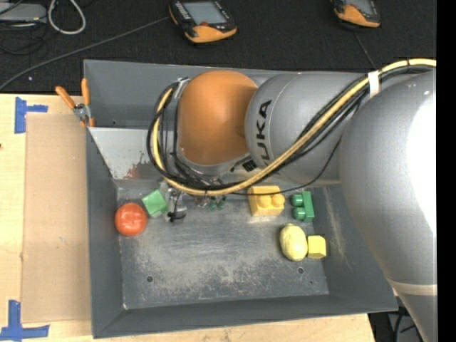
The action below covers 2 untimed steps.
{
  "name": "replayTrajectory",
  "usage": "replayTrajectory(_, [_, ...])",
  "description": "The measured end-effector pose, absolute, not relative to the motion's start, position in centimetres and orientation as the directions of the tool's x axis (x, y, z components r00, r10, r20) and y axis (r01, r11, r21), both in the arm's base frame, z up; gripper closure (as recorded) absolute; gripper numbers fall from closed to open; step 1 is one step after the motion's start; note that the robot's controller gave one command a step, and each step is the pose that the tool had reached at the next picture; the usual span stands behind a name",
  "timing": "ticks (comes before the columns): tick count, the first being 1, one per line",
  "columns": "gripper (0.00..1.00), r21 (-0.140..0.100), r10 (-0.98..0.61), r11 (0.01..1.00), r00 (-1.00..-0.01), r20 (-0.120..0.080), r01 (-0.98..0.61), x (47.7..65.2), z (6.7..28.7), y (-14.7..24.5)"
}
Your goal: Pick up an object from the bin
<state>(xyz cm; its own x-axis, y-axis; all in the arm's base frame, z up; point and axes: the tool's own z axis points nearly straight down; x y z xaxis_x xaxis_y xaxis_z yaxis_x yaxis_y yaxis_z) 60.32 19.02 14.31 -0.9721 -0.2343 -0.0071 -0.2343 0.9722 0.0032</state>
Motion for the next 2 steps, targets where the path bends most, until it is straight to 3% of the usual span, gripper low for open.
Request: replayTrajectory(2, [1.00,0.004,-0.233,0.972,-0.972,-0.010,-0.233,60.4,18.2,19.1])
